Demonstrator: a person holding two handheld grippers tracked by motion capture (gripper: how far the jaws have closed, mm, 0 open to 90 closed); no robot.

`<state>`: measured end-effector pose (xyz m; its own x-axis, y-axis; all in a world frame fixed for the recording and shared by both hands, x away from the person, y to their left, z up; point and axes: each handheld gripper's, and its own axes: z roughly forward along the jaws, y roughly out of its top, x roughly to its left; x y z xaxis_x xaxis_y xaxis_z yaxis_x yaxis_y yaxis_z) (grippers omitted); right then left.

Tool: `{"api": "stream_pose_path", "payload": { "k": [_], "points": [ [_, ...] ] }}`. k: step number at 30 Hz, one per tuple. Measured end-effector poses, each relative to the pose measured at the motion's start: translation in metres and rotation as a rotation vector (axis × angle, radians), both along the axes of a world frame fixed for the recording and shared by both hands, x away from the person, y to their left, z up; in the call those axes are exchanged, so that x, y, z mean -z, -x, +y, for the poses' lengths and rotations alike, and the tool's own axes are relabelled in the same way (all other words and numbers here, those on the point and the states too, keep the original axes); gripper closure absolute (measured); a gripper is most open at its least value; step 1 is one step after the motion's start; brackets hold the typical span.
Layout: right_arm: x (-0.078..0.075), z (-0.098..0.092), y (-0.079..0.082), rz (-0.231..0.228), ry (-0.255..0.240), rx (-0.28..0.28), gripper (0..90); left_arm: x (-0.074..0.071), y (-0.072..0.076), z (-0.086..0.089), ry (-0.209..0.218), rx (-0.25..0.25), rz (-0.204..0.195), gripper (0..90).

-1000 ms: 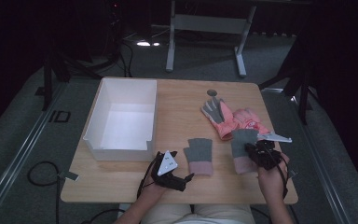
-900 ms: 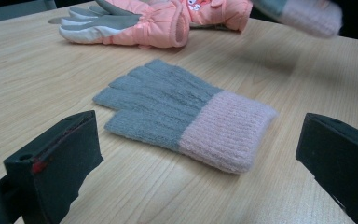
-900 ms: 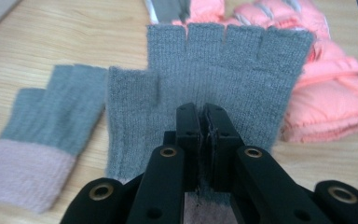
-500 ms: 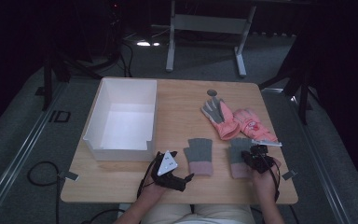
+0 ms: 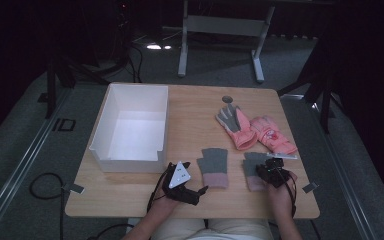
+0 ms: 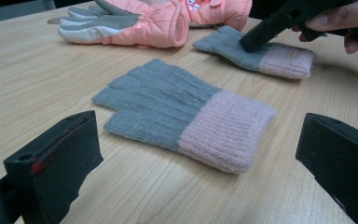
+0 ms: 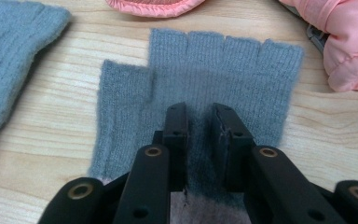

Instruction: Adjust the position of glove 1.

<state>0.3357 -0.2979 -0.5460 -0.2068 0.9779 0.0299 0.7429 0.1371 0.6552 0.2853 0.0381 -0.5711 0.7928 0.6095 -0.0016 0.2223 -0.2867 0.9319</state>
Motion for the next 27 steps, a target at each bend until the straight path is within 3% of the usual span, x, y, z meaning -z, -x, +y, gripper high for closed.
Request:
{"api": "stream_pose_path", "payload": {
  "k": [5,9,10,13,14,15,16,19,20,23,27],
  "points": [
    [-0.004,-0.002,0.0,0.0,-0.012,-0.011,71.8,0.0,0.0,0.0,0.002,0.001,0.002,0.0],
    [-0.015,-0.009,-0.002,-0.024,-0.008,-0.075,71.4,0.0,-0.001,0.001,0.013,-0.001,0.012,0.0],
    [-0.021,-0.017,-0.006,-0.018,-0.001,-0.116,70.7,0.0,-0.001,0.001,0.008,0.0,0.008,0.0],
    [-0.025,-0.025,-0.011,0.011,0.009,-0.137,69.3,0.0,0.0,0.0,0.002,0.001,0.003,0.0],
    [-0.029,-0.031,-0.016,0.036,0.025,-0.2,68.1,0.0,-0.001,0.0,0.002,0.0,0.004,0.0],
    [-0.029,-0.031,-0.016,0.036,0.025,-0.2,68.1,0.0,-0.001,0.0,0.002,0.0,0.004,0.0],
    [-0.031,-0.033,-0.018,0.042,0.044,-0.273,67.7,0.0,-0.001,0.001,0.005,-0.001,0.007,0.0],
    [-0.031,-0.033,-0.02,0.044,0.075,-0.323,66.7,0.0,-0.001,0.001,0.006,0.0,0.006,0.0],
    [-0.027,-0.033,-0.022,0.052,0.097,-0.381,65.9,0.0,0.0,0.0,0.006,-0.001,0.005,0.0],
    [-0.021,-0.033,-0.022,0.066,0.088,-0.411,65.0,0.0,-0.001,0.001,0.009,-0.002,0.009,0.0],
    [-0.014,-0.035,-0.021,0.073,0.075,-0.394,64.2,0.0,-0.001,0.001,0.007,-0.001,0.007,0.0]
  ]
}}
